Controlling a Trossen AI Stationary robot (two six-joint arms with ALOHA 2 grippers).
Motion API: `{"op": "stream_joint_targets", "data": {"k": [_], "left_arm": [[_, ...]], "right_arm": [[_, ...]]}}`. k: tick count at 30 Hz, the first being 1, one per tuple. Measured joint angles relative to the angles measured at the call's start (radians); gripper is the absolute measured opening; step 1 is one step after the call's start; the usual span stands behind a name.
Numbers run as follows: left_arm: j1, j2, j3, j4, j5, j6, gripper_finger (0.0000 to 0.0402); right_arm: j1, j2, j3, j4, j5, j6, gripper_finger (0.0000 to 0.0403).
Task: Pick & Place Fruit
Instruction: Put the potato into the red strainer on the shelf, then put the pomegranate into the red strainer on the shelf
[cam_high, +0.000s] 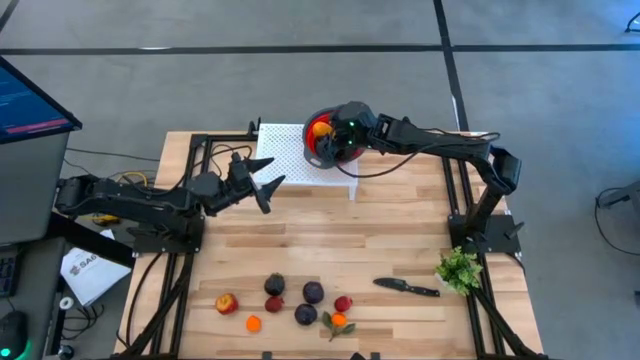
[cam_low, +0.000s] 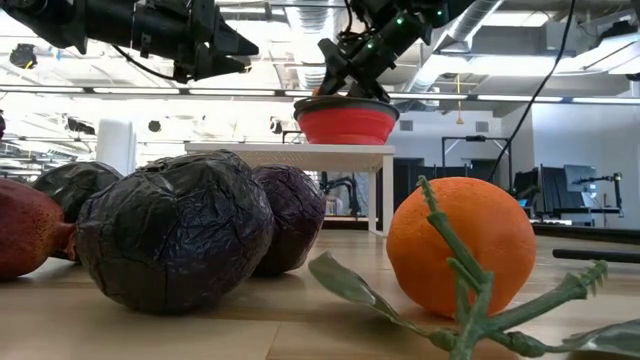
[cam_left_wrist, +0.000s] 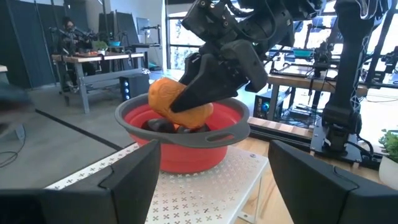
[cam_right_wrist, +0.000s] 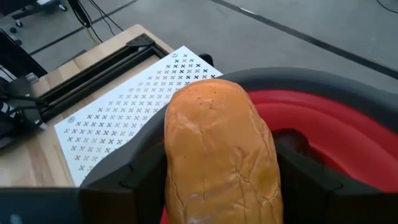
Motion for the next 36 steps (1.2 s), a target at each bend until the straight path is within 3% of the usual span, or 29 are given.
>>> {"op": "stream_joint_targets", "data": {"k": [17, 29, 36], "left_arm": [[0.0, 0.0, 0.0, 0.0, 0.0, 0.0, 0.029], [0.0, 0.0, 0.0, -0.001, 0.0, -0.008, 0.029], [0.0, 0.0, 0.0, -0.005, 0.0, -0.008, 0.029]], "right_arm": [[0.0, 0.0, 0.0, 0.008, -0.018, -0.016, 0.0243], [0.002, -0.101, -0.001, -0.002, -0.017, -0.237, 0.0229], [0.108, -0.179, -0.065, -0.023, 0.035, -0.321, 0.0195]]}}
